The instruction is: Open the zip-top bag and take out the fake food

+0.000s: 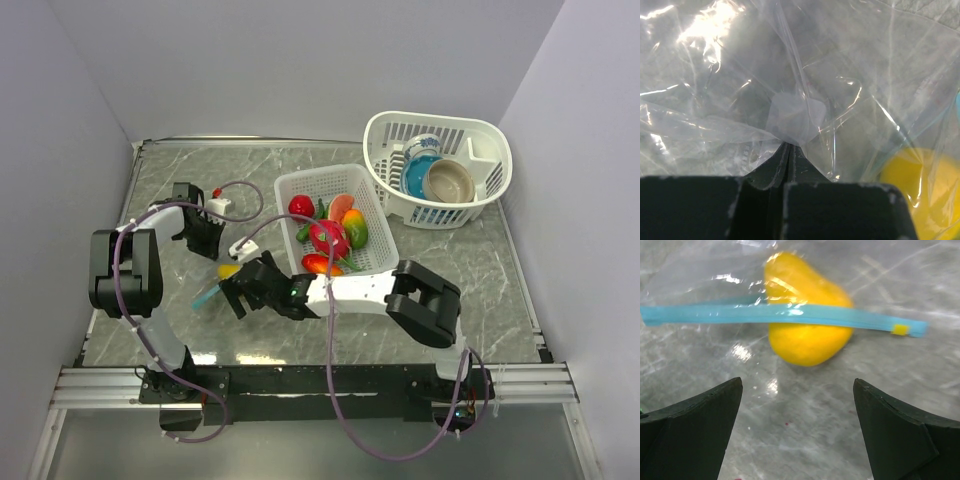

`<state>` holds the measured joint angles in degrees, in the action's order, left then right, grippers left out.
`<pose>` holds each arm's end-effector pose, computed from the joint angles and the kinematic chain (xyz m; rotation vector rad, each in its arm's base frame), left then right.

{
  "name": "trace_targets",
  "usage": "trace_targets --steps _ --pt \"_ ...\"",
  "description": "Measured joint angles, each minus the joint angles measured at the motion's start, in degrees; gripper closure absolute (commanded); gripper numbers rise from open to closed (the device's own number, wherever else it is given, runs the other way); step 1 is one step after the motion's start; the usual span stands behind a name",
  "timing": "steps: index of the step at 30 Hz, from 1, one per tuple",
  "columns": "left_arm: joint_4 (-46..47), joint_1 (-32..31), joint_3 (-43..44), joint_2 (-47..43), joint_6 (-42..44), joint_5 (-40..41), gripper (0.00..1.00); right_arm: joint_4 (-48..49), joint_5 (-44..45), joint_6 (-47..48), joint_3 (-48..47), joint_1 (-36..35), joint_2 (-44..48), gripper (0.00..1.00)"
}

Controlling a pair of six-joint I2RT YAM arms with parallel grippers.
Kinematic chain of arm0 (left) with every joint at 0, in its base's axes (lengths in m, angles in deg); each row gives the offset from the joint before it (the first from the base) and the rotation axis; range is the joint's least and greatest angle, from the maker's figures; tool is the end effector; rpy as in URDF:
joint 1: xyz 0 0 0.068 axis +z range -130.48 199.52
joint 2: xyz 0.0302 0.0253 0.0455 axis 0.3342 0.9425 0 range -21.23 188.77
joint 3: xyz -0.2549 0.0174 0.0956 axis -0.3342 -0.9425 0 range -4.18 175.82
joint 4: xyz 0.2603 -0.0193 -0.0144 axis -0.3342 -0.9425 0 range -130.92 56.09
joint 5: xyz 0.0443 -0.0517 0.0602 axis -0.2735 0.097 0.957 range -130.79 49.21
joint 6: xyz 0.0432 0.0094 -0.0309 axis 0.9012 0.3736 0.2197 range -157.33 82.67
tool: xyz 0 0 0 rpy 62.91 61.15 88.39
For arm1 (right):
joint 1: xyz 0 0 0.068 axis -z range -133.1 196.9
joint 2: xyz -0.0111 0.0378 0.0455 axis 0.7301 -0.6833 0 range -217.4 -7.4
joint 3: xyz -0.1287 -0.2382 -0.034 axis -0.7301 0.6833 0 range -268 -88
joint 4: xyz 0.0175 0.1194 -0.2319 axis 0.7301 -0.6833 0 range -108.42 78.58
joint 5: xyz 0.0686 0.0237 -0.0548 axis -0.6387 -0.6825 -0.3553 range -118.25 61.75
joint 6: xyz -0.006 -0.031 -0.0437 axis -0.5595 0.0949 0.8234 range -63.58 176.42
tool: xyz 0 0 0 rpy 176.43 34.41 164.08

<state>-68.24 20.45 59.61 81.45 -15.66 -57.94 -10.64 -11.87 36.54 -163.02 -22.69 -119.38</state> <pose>0.3377 -0.0050 0.1606 0.5611 2.7222 -0.3304 0.1621 0.4070 0.1951 -0.7877 2.0873 0.5672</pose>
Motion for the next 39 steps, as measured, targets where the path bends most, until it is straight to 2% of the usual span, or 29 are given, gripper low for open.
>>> trace_targets --steps 5,18,23,24,25,27,28,30,31,33,34,39 --pt "-0.92 0.0 0.13 0.0 0.02 -0.28 0.96 0.48 -2.93 0.92 -1.14 0.26 -3.52 0.0" --pt "-3.65 -0.31 0.33 0.22 0.0 -2.64 0.96 0.39 -3.93 3.02 -13.97 3.52 -12.11 0.0" --pt "-4.28 -1.68 0.33 0.22 0.0 -2.97 0.97 -0.17 -4.46 2.71 -15.43 3.98 -14.71 0.01" --pt "-4.35 -1.84 0.33 0.22 0.0 -2.97 0.97 -0.44 -4.83 2.56 -15.43 3.96 -14.91 0.05" --pt "-4.37 -1.97 0.31 0.22 0.02 -2.97 0.97 -0.85 -5.31 2.4 -15.41 3.96 -14.97 0.17" --pt "-4.35 -2.05 0.31 0.22 0.02 -2.95 0.98 -0.9 -5.97 2.23 -15.15 3.96 -14.91 0.35" --pt "-4.33 -2.03 0.26 0.22 0.02 -2.95 0.98 -0.59 -6.47 2.1 -14.78 3.96 -14.8 0.52" --pt "-4.24 -2.01 0.2 0.22 0.02 -2.95 0.99 0.11 -6.97 1.51 -13.27 3.96 -14.05 0.66" --pt "-4.22 -1.97 0.2 0.22 0.0 -2.97 0.99 0.46 -7.04 1.42 -12.15 3.96 -13.38 0.78" --pt "-4.17 -1.66 0.2 0.31 -0.04 -3.02 0.99 0.63 -6.99 1.7 -9.84 3.96 -11.74 0.9" --pt "-4.11 -1.53 0.2 0.33 -0.15 -3.1 0.99 0.57 -6.84 1.75 -8.52 3.93 -10.75 0.99" --pt "-3.63 0.81 0.22 0.57 -0.52 -3.52 0.99 -0.68 -5.44 2.45 -4.37 3.74 -6.93 1.0"
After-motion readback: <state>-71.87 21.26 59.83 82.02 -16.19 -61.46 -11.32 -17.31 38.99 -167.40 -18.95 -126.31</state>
